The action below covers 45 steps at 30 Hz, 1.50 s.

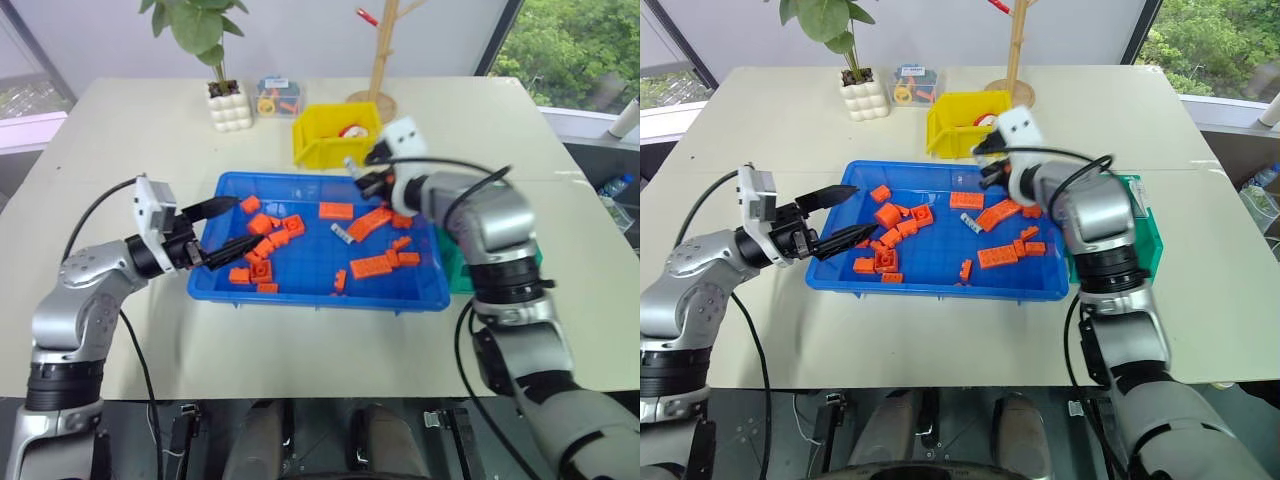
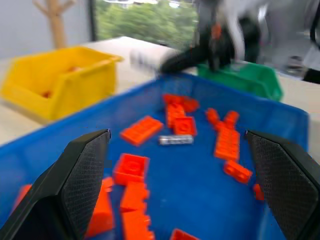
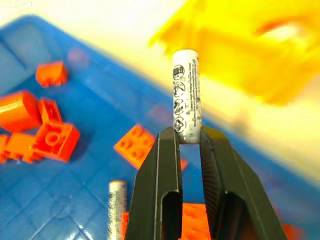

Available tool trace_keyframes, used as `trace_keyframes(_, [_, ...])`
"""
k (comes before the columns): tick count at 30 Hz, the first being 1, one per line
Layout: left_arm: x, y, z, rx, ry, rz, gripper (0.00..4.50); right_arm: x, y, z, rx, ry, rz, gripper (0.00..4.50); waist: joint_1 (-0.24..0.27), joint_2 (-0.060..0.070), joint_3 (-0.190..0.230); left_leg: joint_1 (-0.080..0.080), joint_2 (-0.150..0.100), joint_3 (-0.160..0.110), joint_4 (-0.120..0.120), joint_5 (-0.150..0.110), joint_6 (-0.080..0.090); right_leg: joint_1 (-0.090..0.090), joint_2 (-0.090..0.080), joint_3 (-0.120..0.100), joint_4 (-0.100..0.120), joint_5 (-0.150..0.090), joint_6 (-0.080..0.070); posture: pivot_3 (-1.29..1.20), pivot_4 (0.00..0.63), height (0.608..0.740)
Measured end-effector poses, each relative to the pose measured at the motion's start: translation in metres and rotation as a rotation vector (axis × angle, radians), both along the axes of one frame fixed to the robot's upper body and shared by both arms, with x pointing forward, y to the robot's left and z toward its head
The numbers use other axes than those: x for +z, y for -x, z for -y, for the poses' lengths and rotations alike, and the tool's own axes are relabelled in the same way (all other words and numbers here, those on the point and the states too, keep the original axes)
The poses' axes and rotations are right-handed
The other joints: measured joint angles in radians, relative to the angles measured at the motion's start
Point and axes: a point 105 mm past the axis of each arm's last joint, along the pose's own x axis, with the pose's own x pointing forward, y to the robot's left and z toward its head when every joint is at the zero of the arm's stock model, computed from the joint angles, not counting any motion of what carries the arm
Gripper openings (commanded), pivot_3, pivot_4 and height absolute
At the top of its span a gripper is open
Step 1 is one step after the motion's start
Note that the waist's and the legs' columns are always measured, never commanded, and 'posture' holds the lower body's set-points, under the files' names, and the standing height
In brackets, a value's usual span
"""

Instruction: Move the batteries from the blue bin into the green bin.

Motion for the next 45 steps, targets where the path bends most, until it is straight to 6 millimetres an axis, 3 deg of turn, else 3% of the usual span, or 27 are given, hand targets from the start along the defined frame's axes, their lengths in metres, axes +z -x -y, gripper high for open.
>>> trace_keyframes(3, [0.007,-0.004,0.011,-0.086,-0.016,0.021,4.50,0.022,0.014,0.017,-0.031,0.018,0.046,0.01,-0.003,0.000,0.000,0.000,0.000,0.001,0.000,0.000,0.000,0.000,0.000,0.000,0.000,0.000,0.000,0.00,0.150,0.739])
trace_keyframes(10, [0.009,-0.024,0.033,-0.230,-0.033,0.026,4.50,0.036,0.048,0.066,-0.182,0.064,0.041,0.01,-0.003,0.000,0.000,0.000,0.000,0.001,-0.001,0.000,0.000,-0.001,0.000,0.000,0.000,0.000,0.000,0.00,0.150,0.739])
trace_keyframes(18, [0.003,-0.038,0.044,-0.312,-0.044,0.004,4.50,0.014,0.086,0.117,-0.336,0.121,-0.027,0.01,-0.002,0.000,0.000,0.000,0.000,0.001,-0.001,0.000,0.000,0.000,0.000,0.000,-0.001,0.000,0.000,0.00,0.150,0.739])
trace_keyframes(26, [0.002,-0.044,0.047,-0.320,-0.057,0.017,4.50,-0.012,0.101,0.134,-0.370,0.120,-0.111,0.01,-0.002,0.000,0.000,0.000,0.000,0.001,0.000,0.000,0.000,0.000,-0.001,0.000,0.000,0.000,0.000,0.00,0.150,0.739])
trace_keyframes(30, [0.001,-0.045,0.046,-0.312,-0.066,0.019,4.50,-0.027,0.103,0.135,-0.367,0.107,-0.161,1.88,-0.002,0.000,0.000,0.000,-0.001,0.001,0.000,0.000,0.001,0.001,-0.001,0.000,0.000,0.000,0.000,0.00,0.150,0.739])
trace_keyframes(35, [0.004,-0.045,0.045,-0.300,-0.065,0.037,4.50,-0.031,0.101,0.136,-0.369,0.104,-0.175,4.47,-0.002,0.000,0.000,0.000,-0.001,0.000,0.001,0.000,0.001,0.001,-0.001,0.000,-0.001,0.000,0.000,0.00,0.150,0.739])
trace_keyframes(39, [0.006,-0.044,0.041,-0.275,-0.069,0.051,4.50,-0.030,0.092,0.131,-0.336,0.136,-0.148,4.47,-0.003,0.000,0.000,0.000,-0.001,0.000,0.001,0.000,0.001,0.001,-0.001,0.000,-0.001,0.000,0.000,0.00,0.150,0.739])
trace_keyframes(41, [0.007,-0.045,0.034,-0.245,-0.067,0.053,4.50,-0.013,0.081,0.121,-0.287,0.114,-0.069,4.47,-0.008,0.000,0.000,0.000,0.000,0.001,0.001,0.000,0.000,0.000,-0.001,0.001,-0.001,0.000,0.000,0.00,0.150,0.739])
trace_keyframes(43, [0.008,-0.045,0.027,-0.212,-0.076,0.061,4.50,0.011,0.070,0.100,-0.200,0.034,0.029,4.47,-0.013,0.000,0.000,0.001,0.001,0.001,0.000,0.000,0.000,0.000,0.000,0.000,0.000,0.000,0.000,0.00,0.150,0.739])
trace_keyframes(45, [0.009,-0.043,0.026,-0.196,-0.079,0.068,4.50,0.016,0.066,0.074,-0.094,-0.030,0.051,4.47,-0.009,0.000,0.000,0.001,0.001,0.000,0.000,0.000,0.000,0.000,0.001,0.000,0.000,0.000,0.000,0.00,0.150,0.739])
